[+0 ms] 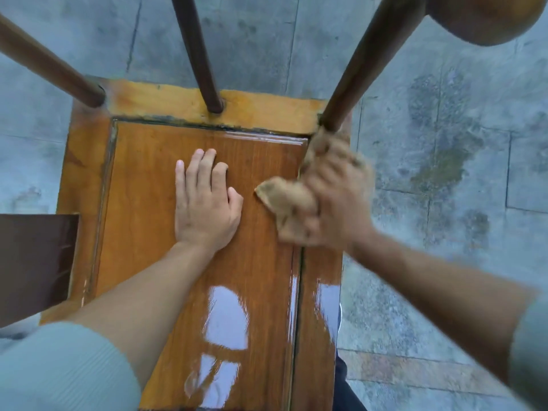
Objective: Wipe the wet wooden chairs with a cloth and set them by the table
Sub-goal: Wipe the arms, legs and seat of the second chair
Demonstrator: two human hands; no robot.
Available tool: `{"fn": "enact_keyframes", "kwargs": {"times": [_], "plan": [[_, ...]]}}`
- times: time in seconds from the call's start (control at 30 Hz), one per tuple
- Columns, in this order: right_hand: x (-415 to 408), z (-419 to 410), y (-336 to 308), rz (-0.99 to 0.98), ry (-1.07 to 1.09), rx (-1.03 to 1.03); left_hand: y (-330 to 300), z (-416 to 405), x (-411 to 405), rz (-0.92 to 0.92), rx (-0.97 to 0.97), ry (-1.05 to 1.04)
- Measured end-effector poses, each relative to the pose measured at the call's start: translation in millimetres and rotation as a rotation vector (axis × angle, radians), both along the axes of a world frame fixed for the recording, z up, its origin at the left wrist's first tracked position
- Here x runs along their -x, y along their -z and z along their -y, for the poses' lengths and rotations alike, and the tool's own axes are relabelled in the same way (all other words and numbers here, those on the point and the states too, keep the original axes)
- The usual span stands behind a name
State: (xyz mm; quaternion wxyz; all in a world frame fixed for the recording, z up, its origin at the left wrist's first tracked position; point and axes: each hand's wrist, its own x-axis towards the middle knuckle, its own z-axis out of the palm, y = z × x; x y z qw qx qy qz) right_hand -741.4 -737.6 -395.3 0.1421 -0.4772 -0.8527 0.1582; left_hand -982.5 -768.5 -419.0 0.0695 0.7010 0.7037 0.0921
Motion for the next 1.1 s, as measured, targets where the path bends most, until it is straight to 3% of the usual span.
{"fn": "enact_keyframes", "kwargs": {"times": [0.07,0.17,0.27,0.4,0.5,0.77,0.87,1.0,1.1], "plan": [[-4.6,50.9,-1.2,-0.09,-0.148,0.111,3.5,-1.8,0.3,0.034,-0.025,0.004],[-26.5,112.9,1.6,-0.028,-0.575,0.244,6.4,-4.2,4.0,0.065,-0.044,0.009],[-33.2,96.7,10.4,-0.015,-0.74,0.188,7.5,-3.2,4.2,0.071,-0.038,0.013],[-20.9,6.8,12.7,0.035,-0.357,-0.031,8.4,-3.3,5.9,0.075,-0.043,0.012],[-1.2,-45.4,7.9,0.111,-0.07,0.002,6.2,-4.3,5.7,0.066,-0.039,0.009],[31.5,-51.0,12.8,0.099,0.091,0.039,-5.4,-15.7,25.4,0.178,-0.041,0.055],[60.8,-65.0,13.3,0.146,0.217,0.035,-7.4,-29.8,48.8,0.106,-0.022,0.096],[118.7,-113.8,17.9,0.192,0.462,0.009,-4.1,-45.3,60.8,0.065,0.049,-0.01],[136.7,-150.1,19.0,0.249,0.482,-0.001,1.5,-44.3,62.1,0.059,0.026,-0.007]]}}
